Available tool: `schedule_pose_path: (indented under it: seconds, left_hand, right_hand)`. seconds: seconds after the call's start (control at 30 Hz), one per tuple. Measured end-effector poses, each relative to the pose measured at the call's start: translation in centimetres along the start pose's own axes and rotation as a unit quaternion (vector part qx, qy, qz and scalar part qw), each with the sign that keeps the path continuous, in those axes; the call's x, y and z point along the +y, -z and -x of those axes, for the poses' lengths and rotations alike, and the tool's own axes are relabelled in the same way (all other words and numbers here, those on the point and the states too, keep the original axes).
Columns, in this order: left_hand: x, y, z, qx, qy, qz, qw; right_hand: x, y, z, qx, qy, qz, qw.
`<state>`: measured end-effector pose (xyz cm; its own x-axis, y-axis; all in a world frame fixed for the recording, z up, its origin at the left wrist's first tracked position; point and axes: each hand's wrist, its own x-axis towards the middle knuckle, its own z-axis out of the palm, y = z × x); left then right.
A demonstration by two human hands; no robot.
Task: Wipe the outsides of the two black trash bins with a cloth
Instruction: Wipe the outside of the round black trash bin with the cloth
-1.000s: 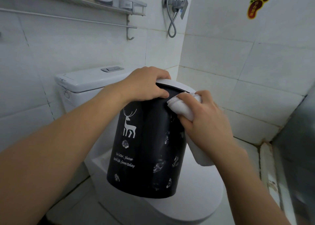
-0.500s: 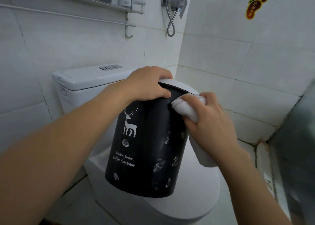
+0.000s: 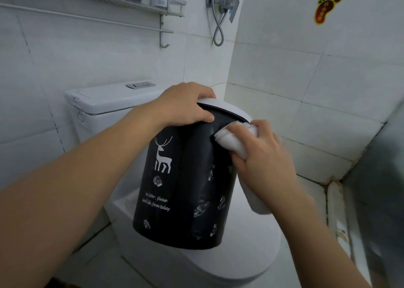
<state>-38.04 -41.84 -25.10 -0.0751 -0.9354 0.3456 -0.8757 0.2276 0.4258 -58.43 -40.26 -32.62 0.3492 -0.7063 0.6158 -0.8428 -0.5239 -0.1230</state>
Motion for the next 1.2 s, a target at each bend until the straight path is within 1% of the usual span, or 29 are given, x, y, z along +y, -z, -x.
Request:
schedule_pose_path:
  seconds: [0.13, 0.27, 0.33, 0.5, 0.6, 0.7, 0.8, 0.87, 0.93, 1.03, 1.13, 1.2]
  left_hand:
    - [0.2, 0.0, 0.0, -0.004, -0.004, -0.009, 1.000]
    - [-0.2, 0.0, -0.1, -0.002, 0.002, -0.008, 1.000]
    - [-0.3, 0.0, -0.2, 0.000, 0.005, -0.009, 1.000]
    - [-0.1, -0.2, -0.2, -0.005, 0.001, -0.017, 1.000]
    - [-0.5, -0.1, -0.2, -0.001, 0.005, -0.013, 1.000]
    - [-0.9, -0.1, -0.2, 0.007, -0.001, -0.018, 1.000]
    - [-0.9, -0.3, -0.2, 0.018, 0.002, -0.018, 1.000]
    - [-0.9, -0.5, -0.1, 0.019, -0.009, -0.015, 1.000]
    - [-0.8, -0.6, -0.1, 0.014, -0.020, -0.039, 0.999]
    - [-0.7, -0.5, -0.1, 0.006, -0.018, -0.091, 0.996]
    - [-0.4, -0.5, 0.0, 0.004, -0.020, -0.128, 0.992]
    - [-0.3, -0.6, 0.0, 0.004, -0.012, -0.130, 0.991]
  right_hand:
    - [-0.3, 0.3, -1.1, 0.007, -0.014, -0.006, 1.000]
    - [-1.1, 0.1, 0.6, -0.026, -0.001, 0.007, 1.000]
    - [-1.4, 0.0, 0.7, -0.031, -0.006, 0.009, 0.999]
    - [-1.5, 0.0, -1.9, 0.011, -0.041, -0.012, 0.999]
    - [-1.8, -0.1, -2.0, 0.000, -0.040, -0.017, 0.999]
    - [-1.4, -0.3, -0.9, -0.029, -0.029, -0.028, 0.999]
    - [-0.3, -0.3, -0.2, -0.056, -0.043, -0.060, 0.996]
    - [0.3, -0.3, 0.2, -0.038, -0.057, -0.098, 0.993]
    - [0.7, -0.5, 0.5, -0.022, -0.067, -0.123, 0.990]
    - [1.1, -0.8, 1.1, -0.035, -0.088, -0.146, 0.985]
    - [1.3, -0.9, 1.6, -0.045, -0.089, -0.145, 0.984]
    - [1.3, -0.9, 1.8, -0.050, -0.084, -0.140, 0.985]
